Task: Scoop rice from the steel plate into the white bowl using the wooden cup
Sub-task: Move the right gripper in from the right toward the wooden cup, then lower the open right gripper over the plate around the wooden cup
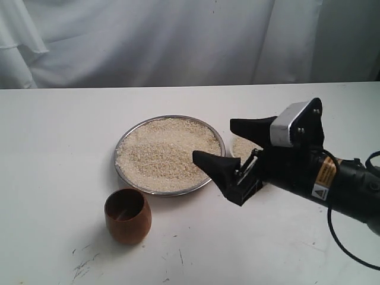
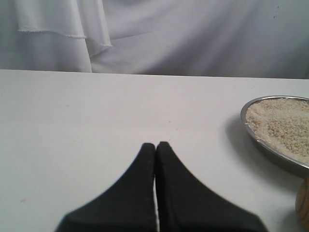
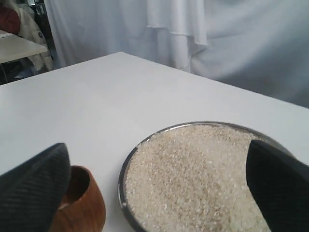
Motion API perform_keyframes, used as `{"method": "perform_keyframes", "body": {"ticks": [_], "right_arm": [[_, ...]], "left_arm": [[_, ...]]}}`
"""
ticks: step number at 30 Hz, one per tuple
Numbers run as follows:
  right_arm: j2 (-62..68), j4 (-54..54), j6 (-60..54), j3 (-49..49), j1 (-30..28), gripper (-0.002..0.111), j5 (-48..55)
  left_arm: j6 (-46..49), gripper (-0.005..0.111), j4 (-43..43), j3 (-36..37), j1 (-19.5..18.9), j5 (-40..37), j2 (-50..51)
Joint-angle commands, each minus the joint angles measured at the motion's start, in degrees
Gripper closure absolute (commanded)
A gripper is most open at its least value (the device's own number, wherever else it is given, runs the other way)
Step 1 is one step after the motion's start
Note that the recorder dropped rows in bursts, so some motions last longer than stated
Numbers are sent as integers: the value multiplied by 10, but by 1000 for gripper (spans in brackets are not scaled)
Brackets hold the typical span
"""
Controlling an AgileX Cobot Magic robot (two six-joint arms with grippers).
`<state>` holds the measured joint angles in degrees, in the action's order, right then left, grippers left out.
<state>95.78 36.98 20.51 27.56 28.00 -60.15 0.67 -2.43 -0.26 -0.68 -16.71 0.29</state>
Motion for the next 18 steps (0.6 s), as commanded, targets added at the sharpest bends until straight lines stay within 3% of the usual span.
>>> {"method": "perform_keyframes", "body": {"ticks": [1, 9, 18], "right_arm": [[8, -4, -11, 44, 5, 19, 42], [74, 55, -11, 77, 5, 19, 47], [114, 63, -48, 89, 5, 19, -33]], "left_arm": [[-2, 107, 0, 3, 1, 4, -3], [-2, 107, 0, 3, 1, 4, -3], [-2, 107, 0, 3, 1, 4, -3]]}}
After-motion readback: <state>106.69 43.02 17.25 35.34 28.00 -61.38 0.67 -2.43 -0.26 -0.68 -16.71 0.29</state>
